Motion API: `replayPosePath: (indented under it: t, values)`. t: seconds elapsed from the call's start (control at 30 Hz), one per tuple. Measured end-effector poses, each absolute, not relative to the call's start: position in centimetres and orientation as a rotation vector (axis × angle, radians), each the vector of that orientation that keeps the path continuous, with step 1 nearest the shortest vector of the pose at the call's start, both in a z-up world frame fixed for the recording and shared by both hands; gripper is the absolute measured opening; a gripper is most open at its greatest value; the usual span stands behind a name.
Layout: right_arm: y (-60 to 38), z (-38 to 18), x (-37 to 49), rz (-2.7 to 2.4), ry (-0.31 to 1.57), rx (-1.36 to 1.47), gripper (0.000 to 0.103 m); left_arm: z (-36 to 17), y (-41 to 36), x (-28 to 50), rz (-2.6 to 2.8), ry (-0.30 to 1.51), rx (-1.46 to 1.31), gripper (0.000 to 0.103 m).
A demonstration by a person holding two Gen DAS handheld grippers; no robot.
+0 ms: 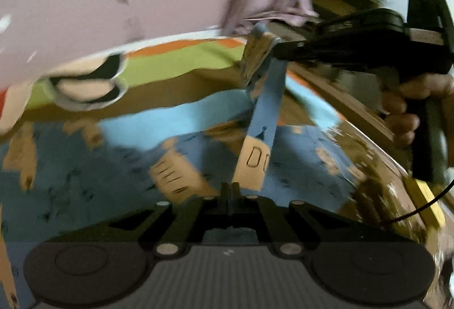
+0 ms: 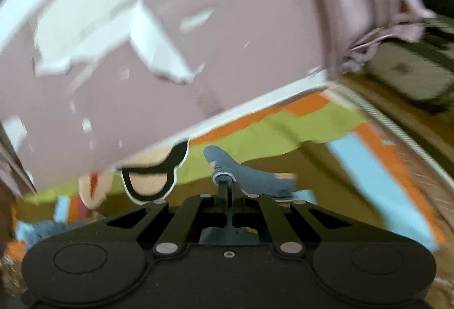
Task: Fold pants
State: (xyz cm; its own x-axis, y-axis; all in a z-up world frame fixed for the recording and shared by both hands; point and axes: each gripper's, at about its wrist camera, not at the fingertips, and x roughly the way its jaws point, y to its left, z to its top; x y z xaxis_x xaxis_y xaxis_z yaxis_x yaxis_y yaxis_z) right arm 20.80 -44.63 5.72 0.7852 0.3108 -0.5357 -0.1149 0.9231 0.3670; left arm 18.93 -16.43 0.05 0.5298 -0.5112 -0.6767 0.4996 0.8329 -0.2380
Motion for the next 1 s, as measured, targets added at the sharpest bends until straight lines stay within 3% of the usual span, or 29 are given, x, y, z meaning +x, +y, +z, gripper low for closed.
replayPosePath:
  t: [0.1, 0.37, 0.43, 0.5, 0.53, 0.63, 0.67, 0.73, 0.83, 0.93, 1.0]
  values:
    - [-48.5, 5.2, 16.2, 0.156, 0.615, 0.428, 0.001, 0.4, -17.6, 17.8, -0.700, 0.792, 0.074, 0.000]
    - [-51.3, -3.5, 9.7, -0.009, 0.729, 0.606, 0.002, -1.5, -19.6, 17.0, -0.834, 0.844, 0.200, 0.000]
    - [-51.4, -4.1, 9.5, 0.009, 0.733, 0.617, 0.011, -1.3, -19.3, 17.5, -0.869, 0.864, 0.156, 0.002]
    - [-51.8, -4.4, 9.3, 0.024, 0.731, 0.653, 0.026, -0.7, -19.3, 19.0, -0.864, 0.870, 0.114, 0.012]
    - [-52.0, -4.6, 9.3, 0.041, 0.731, 0.674, 0.034, -0.4, -19.7, 20.0, -0.861, 0.870, 0.116, 0.022]
    - [-52.5, -4.7, 9.1, 0.065, 0.727, 0.691, 0.039, 0.8, -22.1, 23.3, -0.876, 0.850, 0.174, 0.052]
    - [-52.7, -4.8, 9.1, 0.070, 0.721, 0.714, 0.046, 1.0, -23.2, 24.5, -0.881, 0.839, 0.177, 0.059]
    - [-53.1, -4.8, 9.2, 0.074, 0.697, 0.753, 0.054, 1.5, -25.6, 26.9, -0.884, 0.832, 0.185, 0.061]
    - [-53.7, -4.9, 9.6, 0.081, 0.686, 0.769, 0.054, 1.1, -29.8, 30.2, -0.903, 0.865, 0.201, 0.061]
    - [-54.1, -5.1, 10.1, 0.044, 0.681, 0.794, 0.046, -0.3, -33.7, 32.5, -0.938, 0.940, 0.256, 0.060]
    - [-54.5, -5.5, 10.3, 0.008, 0.687, 0.827, 0.038, -1.5, -35.9, 33.6, -0.938, 1.024, 0.305, 0.054]
